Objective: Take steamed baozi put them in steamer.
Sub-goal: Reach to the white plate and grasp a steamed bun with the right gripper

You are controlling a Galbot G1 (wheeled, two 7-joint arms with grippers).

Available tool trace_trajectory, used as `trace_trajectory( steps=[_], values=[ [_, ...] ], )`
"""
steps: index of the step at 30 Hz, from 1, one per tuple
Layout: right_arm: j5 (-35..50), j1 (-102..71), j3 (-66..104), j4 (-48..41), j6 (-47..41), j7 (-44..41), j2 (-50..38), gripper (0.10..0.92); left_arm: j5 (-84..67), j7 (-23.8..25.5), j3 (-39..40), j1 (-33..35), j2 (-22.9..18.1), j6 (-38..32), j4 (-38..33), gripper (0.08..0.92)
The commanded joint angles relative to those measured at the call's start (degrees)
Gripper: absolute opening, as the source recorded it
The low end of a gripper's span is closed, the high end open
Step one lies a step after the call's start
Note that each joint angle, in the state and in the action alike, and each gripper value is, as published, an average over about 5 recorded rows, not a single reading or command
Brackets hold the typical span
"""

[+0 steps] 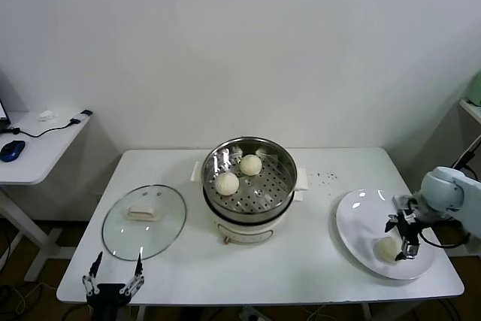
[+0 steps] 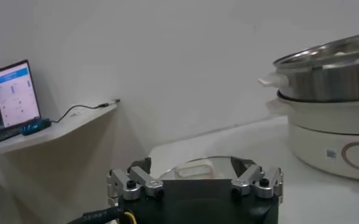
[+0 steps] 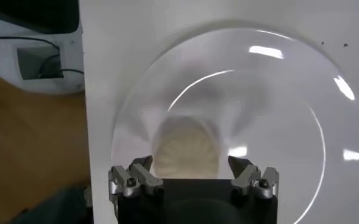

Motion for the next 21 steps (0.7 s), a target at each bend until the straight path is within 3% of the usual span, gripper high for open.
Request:
trace_trajectory(
  steps=[1,8,21],
  values=[
    [-1.6,-2.3,1.4,-0.9,0.2,0.1,0.2,0.823,0.3,-0.1,-0.1,-0.1,0.0,-0.1,0.4,0.823],
    [-2.0,-2.3,1.3,-1.5,0.3,0.0,0.7,0.797,0.3,-0.1,-0.1,0.0,0.0,-0.3,0.6,0.823],
    [-2.1,-1.6,0.8,-1.0,0.4,-0.5,1.1,0.652,0.2,-0.2,-0.1,0.0,0.1,-0.4,0.6,0.823]
  ],
)
